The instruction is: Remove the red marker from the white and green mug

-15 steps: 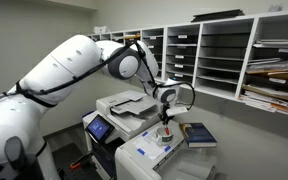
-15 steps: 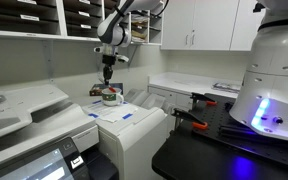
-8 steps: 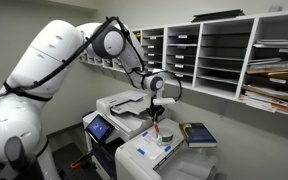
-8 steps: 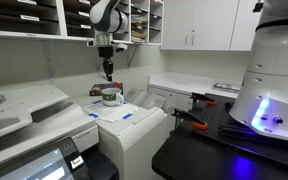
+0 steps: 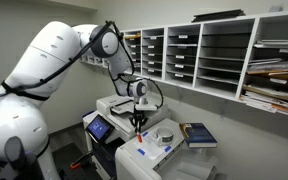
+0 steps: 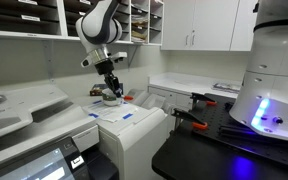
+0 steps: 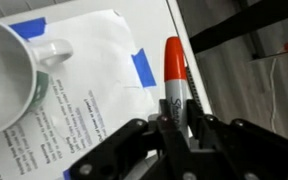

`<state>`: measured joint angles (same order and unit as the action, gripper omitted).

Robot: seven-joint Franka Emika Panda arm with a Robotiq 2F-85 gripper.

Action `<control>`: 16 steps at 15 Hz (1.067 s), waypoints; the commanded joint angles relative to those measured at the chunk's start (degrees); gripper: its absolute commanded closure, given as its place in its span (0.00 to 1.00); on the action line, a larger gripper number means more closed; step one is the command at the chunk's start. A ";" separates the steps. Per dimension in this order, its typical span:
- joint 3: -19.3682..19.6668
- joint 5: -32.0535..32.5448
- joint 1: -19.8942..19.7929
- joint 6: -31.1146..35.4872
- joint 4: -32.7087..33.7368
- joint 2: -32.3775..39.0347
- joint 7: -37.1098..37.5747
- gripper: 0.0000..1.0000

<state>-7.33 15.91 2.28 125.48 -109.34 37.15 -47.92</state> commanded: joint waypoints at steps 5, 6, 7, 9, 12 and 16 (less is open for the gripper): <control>0.91 7.52 -1.80 15.14 -3.28 5.24 2.87 0.94; 0.84 7.37 -2.01 15.77 -3.45 5.70 2.87 0.94; 0.82 7.46 -2.34 17.32 -3.86 5.97 2.88 0.52; 1.22 8.04 -2.53 20.36 -4.88 5.38 3.41 0.44; 0.13 7.43 -4.22 23.86 -6.43 2.99 1.55 0.22; -3.68 4.27 -8.46 22.37 -10.03 -3.73 -3.97 0.00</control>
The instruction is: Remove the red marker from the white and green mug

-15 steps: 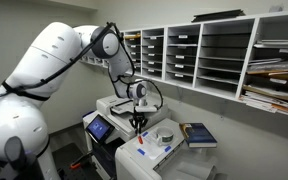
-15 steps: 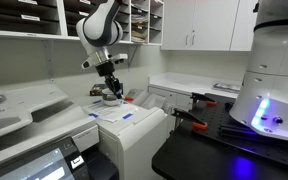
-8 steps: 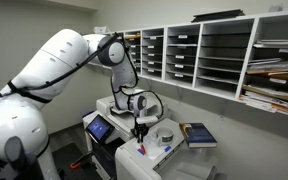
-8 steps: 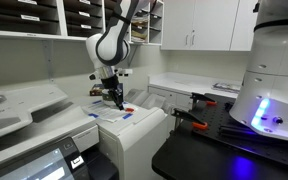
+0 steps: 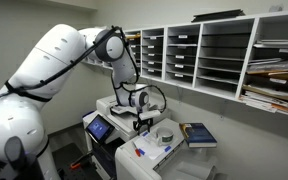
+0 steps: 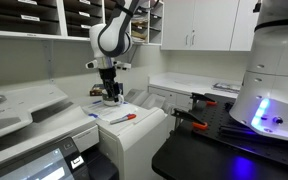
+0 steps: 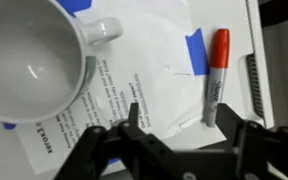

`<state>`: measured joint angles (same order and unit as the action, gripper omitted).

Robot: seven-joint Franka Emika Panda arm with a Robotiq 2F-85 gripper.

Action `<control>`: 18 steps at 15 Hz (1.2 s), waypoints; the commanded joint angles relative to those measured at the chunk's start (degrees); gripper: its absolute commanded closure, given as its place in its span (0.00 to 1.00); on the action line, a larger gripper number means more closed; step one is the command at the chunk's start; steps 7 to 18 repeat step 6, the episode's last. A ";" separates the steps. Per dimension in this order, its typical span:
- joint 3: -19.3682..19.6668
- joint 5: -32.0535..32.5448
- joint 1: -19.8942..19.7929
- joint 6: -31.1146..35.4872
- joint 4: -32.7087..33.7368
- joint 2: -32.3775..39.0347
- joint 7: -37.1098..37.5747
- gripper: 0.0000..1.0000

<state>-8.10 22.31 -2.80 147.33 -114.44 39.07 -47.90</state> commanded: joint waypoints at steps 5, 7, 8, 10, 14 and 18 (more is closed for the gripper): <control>-2.90 -4.91 -4.47 2.81 -8.88 -13.04 -6.18 0.00; -3.23 -5.30 -4.98 3.76 -9.31 -13.59 -7.33 0.00; -3.23 -5.30 -4.98 3.76 -9.31 -13.59 -7.33 0.00; -3.23 -5.30 -4.98 3.76 -9.31 -13.59 -7.33 0.00; -3.23 -5.30 -4.98 3.76 -9.31 -13.59 -7.33 0.00; -3.23 -5.30 -4.98 3.76 -9.31 -13.59 -7.33 0.00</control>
